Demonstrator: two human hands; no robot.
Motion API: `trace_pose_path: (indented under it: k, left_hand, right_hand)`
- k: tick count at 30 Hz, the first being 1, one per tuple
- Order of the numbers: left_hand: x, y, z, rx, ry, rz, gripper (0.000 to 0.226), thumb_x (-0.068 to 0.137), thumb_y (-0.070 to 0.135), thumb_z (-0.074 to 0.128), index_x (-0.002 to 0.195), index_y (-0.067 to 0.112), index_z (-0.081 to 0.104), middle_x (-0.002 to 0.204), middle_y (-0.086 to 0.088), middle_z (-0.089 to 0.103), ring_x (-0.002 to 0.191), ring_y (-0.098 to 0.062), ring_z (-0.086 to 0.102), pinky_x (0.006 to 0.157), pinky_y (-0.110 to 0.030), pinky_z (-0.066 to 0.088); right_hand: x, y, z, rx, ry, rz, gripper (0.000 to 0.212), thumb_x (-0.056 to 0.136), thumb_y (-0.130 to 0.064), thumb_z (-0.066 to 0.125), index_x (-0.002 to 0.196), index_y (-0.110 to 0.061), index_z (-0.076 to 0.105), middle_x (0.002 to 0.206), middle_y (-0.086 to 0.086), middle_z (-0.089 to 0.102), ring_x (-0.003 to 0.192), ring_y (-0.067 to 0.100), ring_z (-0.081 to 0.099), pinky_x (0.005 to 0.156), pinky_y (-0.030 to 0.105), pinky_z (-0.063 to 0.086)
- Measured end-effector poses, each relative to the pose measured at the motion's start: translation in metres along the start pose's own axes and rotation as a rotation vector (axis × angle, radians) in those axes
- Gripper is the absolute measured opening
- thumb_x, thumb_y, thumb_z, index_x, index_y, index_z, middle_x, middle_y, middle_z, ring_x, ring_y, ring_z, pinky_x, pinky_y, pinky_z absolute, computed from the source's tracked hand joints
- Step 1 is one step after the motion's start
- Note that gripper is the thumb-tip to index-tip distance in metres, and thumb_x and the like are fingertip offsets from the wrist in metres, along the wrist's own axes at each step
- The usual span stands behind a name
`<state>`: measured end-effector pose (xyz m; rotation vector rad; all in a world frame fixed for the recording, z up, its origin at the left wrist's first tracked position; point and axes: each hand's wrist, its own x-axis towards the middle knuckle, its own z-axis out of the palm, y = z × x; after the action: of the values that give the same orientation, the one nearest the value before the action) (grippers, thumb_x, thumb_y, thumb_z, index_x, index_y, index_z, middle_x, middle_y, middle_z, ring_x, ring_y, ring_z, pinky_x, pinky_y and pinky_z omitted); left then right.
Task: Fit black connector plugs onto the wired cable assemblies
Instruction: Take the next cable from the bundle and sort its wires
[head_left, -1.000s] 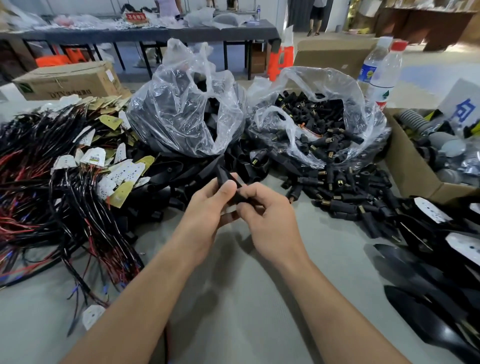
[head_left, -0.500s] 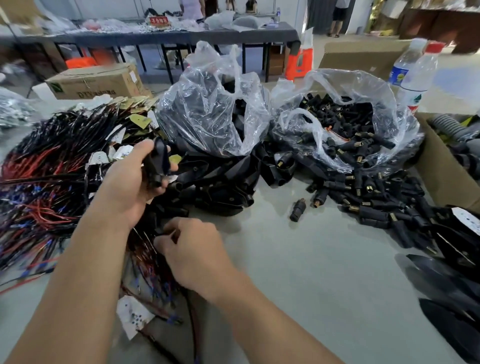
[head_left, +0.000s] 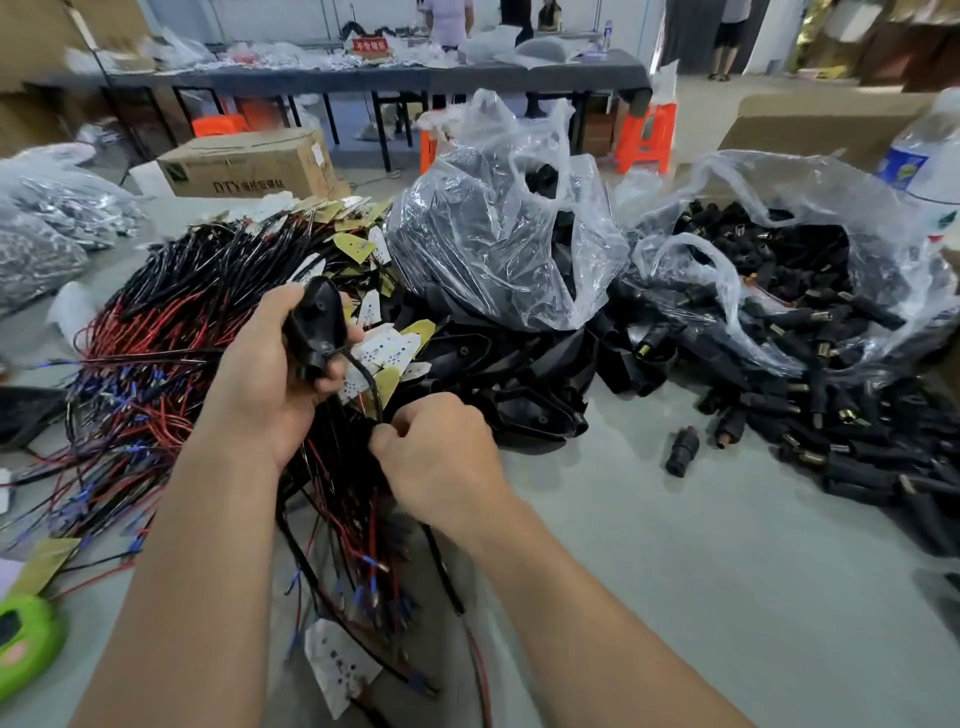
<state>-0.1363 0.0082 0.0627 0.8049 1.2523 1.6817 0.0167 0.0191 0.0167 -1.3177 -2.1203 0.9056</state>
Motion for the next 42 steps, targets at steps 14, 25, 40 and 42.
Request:
trace_pose_path:
  k: [14,25,40,42]
  left_hand:
    - [-0.007,-0.005,0.023,0.063,0.131,0.026,0.036,0.100,0.040,0.052,0.114,0.010,0.066,0.087,-0.009,0.076,0.060,-0.017,0.059,0.051,-0.025,0.050]
    - [-0.007,-0.001,-0.002,-0.139,0.653,0.165,0.020,0.087,0.035,0.058,0.082,0.018,0.067,0.070,-0.005,0.072,0.057,-0.016,0.061,0.053,-0.021,0.046]
    - [-0.011,0.023,0.001,-0.156,0.402,0.133,0.032,0.093,0.036,0.046,0.098,0.018,0.072,0.076,-0.004,0.071,0.060,-0.014,0.054,0.055,-0.021,0.042]
    - [-0.014,0.024,0.013,-0.165,0.315,0.156,0.034,0.096,0.035,0.044,0.100,0.016,0.072,0.075,-0.005,0.069,0.061,-0.015,0.054,0.056,-0.022,0.042]
  right_hand:
    - [-0.002,0.036,-0.087,0.590,0.253,0.054,0.022,0.087,-0.017,0.057,0.072,-0.029,0.065,0.057,0.005,0.067,0.043,0.013,0.044,0.052,0.029,0.034]
    - [-0.028,-0.016,0.003,-0.154,-0.178,0.059,0.065,0.078,-0.075,0.061,0.103,-0.015,0.059,0.101,0.006,0.067,0.102,0.031,0.062,0.088,0.044,0.047]
    - [-0.037,-0.021,-0.015,-0.292,0.232,-0.014,0.023,0.093,-0.023,0.054,0.107,-0.031,0.038,0.084,0.002,0.073,0.076,0.028,0.065,0.074,0.041,0.024]
    - [-0.042,-0.007,-0.051,-0.307,0.328,-0.006,0.013,0.094,-0.028,0.052,0.103,-0.031,0.044,0.080,0.000,0.070,0.055,0.021,0.042,0.072,0.039,0.023]
